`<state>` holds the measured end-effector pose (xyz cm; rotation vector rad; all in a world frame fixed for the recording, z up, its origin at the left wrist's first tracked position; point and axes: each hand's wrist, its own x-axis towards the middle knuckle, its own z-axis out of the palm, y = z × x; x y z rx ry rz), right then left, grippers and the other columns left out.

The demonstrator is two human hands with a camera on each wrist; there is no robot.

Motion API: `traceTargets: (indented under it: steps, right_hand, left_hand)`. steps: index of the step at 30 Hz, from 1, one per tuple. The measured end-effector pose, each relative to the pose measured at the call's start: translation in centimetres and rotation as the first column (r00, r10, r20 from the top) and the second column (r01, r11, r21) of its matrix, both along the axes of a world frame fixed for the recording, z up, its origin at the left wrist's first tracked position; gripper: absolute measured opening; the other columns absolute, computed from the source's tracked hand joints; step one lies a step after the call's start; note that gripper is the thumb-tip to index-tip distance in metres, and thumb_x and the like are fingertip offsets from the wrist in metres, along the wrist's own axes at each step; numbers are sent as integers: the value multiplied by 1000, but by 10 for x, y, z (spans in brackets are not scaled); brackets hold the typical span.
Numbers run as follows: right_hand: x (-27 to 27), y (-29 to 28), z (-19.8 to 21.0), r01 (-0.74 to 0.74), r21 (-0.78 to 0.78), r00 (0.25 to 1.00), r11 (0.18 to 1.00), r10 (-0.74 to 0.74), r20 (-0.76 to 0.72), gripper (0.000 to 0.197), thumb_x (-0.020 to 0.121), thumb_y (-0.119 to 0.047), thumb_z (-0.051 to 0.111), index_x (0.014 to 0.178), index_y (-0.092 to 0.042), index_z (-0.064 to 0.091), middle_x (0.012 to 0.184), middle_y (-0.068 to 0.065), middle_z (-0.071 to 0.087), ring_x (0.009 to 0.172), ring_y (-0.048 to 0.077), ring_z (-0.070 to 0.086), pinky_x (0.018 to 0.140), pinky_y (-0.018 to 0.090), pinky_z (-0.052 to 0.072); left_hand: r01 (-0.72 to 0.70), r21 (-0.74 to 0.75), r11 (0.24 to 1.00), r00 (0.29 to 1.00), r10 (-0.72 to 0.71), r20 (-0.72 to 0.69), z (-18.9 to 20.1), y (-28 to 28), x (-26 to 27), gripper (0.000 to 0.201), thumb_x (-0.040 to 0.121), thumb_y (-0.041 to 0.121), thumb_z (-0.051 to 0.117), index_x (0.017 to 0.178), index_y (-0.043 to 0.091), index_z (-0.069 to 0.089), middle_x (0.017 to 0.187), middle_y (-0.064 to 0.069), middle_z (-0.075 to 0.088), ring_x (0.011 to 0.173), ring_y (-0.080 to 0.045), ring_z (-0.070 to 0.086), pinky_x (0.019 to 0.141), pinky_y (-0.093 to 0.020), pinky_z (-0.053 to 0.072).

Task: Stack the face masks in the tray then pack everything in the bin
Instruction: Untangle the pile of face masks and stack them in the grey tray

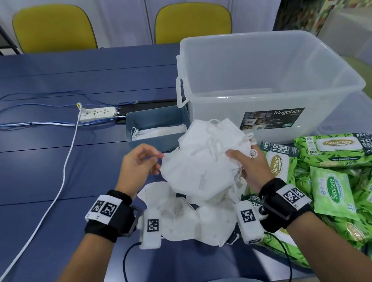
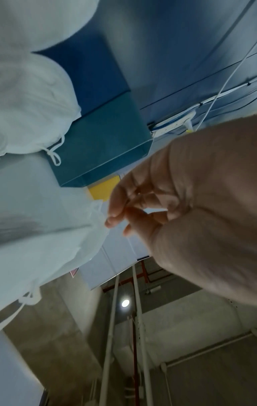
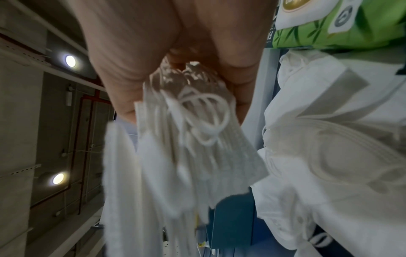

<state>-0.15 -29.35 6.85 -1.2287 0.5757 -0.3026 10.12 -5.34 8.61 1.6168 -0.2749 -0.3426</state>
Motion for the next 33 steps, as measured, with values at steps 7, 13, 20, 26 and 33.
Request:
traceTargets:
  steps: [7, 13, 20, 26, 33]
  right_hand:
    - [3, 9, -1, 8, 13, 1000, 1000, -8, 4, 45, 75, -3, 73, 117, 2, 58, 108, 17, 69, 101, 33, 65, 91, 45, 51]
    - [0, 10, 1, -16, -52, 1000, 999, 15, -6, 23, 84, 6, 61, 97, -13, 62, 93, 5, 72, 86, 24, 66, 82, 38, 53]
    - [-2, 11, 3, -124, 130, 988, 984, 110, 108, 25, 81, -4, 66, 105, -8, 63, 91, 2, 75, 84, 18, 70, 71, 31, 55]
    - [-3, 13, 2, -271, 122, 960, 955, 258, 113, 57, 58, -2, 86, 109, -5, 61, 100, 7, 74, 94, 23, 69, 70, 30, 57]
    - [-3, 12, -4, -236, 107, 971, 966, 229, 74, 43, 69, 17, 67, 107, -3, 61, 94, 7, 74, 87, 21, 71, 70, 30, 57]
  left_hand:
    - [242, 164, 956, 957, -207, -205, -9, -15, -14, 76, 53, 58, 78, 118, 37, 45, 114, 1, 65, 106, -16, 62, 95, -34, 49]
    - [193, 22, 981, 977, -191, -91, -9, -31, -23, 98, 54, 31, 86, 129, 52, 26, 119, -2, 60, 91, -20, 66, 88, -36, 53]
    - [311, 65, 948, 947, -304, -100, -2, -32, -23, 45, 64, 24, 84, 102, 42, 68, 121, -6, 61, 88, -23, 67, 81, -35, 56]
    - [220, 114, 969, 975, -220, -8, 4, -39, -24, 45, 73, 10, 80, 107, 35, 64, 121, 3, 53, 64, -15, 51, 70, -24, 50]
    - [115, 16, 993, 993, -115, 4, 2, -38, -19, 29, 85, 12, 68, 113, 21, 65, 122, -4, 54, 82, -25, 65, 78, -31, 55]
